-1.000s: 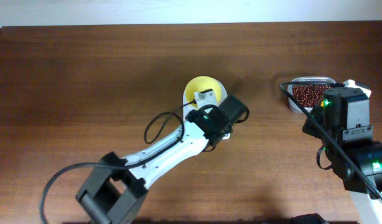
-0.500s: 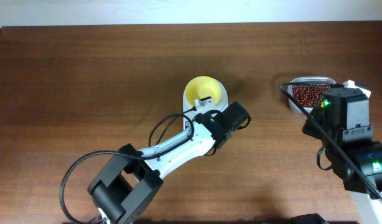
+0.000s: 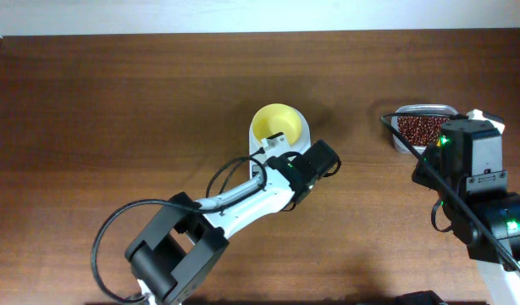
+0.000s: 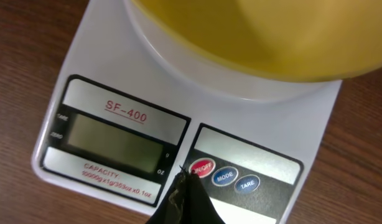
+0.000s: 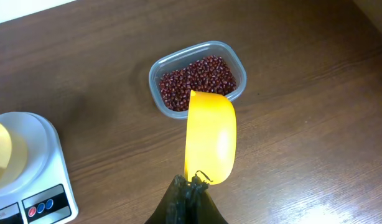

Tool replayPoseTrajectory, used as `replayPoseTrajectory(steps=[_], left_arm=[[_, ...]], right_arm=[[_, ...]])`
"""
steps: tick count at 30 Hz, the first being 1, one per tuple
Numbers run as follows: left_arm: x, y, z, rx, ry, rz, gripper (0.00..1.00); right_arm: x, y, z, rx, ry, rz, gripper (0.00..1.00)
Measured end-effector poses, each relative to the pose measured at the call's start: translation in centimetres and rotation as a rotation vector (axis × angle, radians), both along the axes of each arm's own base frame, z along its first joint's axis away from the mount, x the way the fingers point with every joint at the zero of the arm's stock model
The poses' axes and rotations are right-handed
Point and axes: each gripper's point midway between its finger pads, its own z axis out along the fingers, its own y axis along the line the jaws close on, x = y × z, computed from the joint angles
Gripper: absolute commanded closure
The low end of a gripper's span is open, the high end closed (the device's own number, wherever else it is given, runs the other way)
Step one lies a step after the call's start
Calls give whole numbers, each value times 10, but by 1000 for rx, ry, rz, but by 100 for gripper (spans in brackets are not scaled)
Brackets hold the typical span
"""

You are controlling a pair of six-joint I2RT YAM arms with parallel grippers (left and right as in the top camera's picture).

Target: Scoop item into bowl and weigh 50g on scale

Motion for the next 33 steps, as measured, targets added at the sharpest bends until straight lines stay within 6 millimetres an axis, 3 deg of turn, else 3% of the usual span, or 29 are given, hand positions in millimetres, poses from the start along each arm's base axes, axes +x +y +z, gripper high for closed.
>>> replayPoseTrajectory(steps=[4, 33], left_arm=[[-1, 1, -14, 20, 18, 0, 100], [14, -8, -11, -19, -52, 23, 100]], right_arm=[[-1, 0, -1, -1, 8, 0, 96], [-2, 0, -2, -2, 11, 0, 96]])
